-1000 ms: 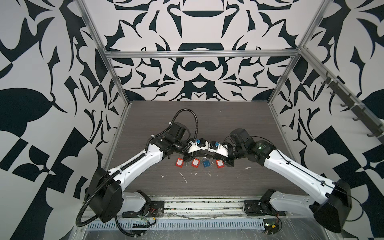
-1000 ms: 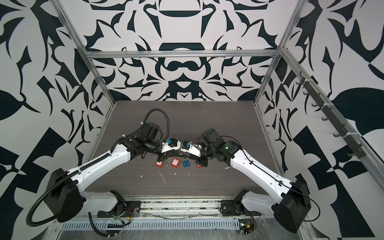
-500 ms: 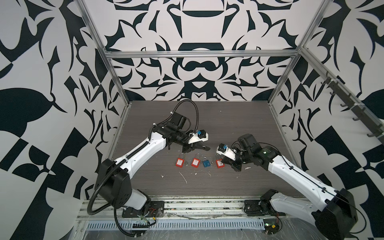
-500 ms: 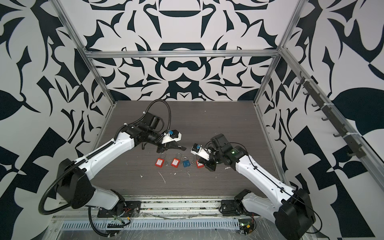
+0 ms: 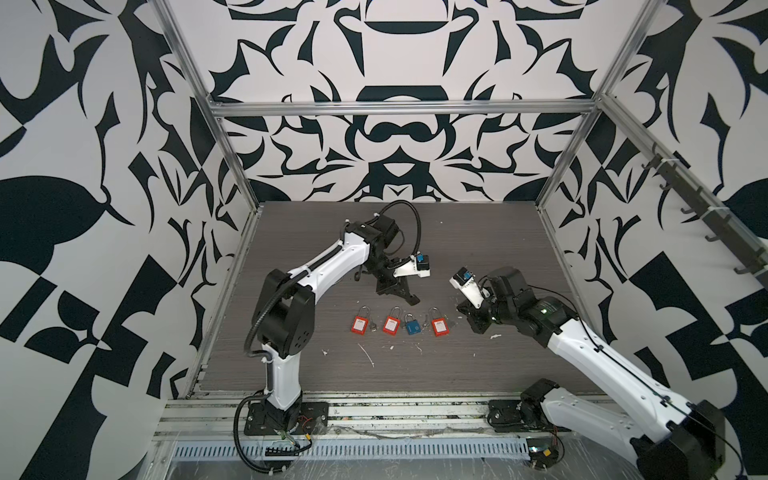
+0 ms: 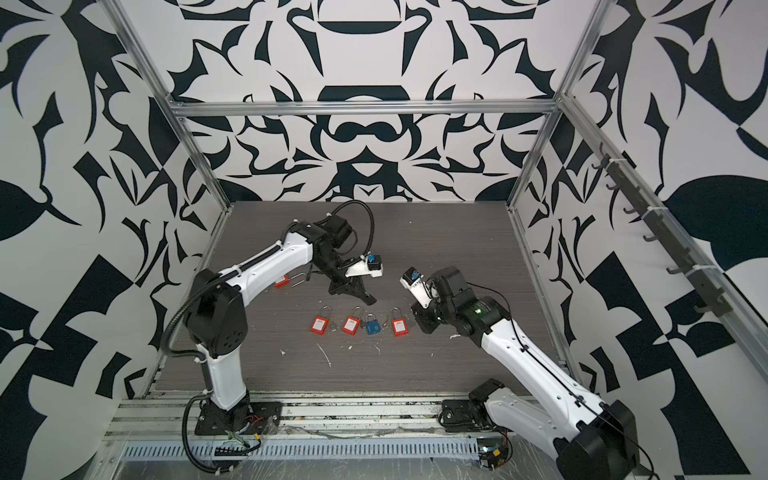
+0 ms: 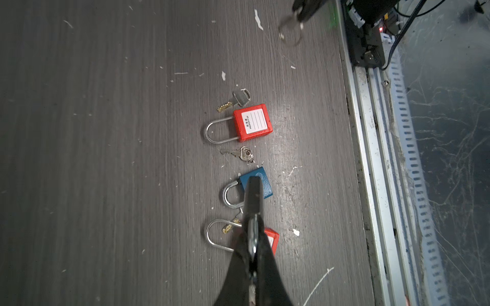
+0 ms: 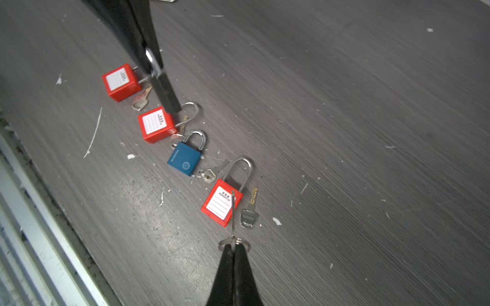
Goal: Lock with the key
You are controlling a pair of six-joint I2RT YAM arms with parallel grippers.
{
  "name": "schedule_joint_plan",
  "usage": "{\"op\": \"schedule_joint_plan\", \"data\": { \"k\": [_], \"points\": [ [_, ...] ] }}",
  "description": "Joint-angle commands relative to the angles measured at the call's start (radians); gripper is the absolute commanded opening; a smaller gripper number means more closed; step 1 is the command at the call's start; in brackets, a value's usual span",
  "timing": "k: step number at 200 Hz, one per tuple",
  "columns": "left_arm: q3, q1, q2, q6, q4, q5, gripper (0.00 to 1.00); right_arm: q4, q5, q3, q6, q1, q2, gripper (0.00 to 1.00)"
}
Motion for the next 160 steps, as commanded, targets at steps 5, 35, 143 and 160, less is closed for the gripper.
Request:
{"op": "schedule_joint_plan", "data": {
  "k": [5, 35, 143, 160],
  "points": [
    [0.137, -0.035, 0.112, -0.017, -0.140, -0.029, 0.00, 0.033, 0.068, -0.009, 0.110, -0.003, -0.034, 0.00],
    [0.289, -0.055, 0.246, -0.024, -0.173, -0.031, 0.00, 0.034, 0.085, -0.011, 0.135, -0.003, -0.043, 0.00],
    [0.479, -0.083, 0.449, -0.078, -0.191, -0.106, 0.00, 0.077, 0.064, -0.062, 0.167, -0.003, -0.016, 0.00],
    [0.484, -0.091, 0.458, -0.077, -0.191, -0.104, 0.00, 0.079, 0.063, -0.067, 0.167, -0.002, -0.013, 0.00]
  ]
}}
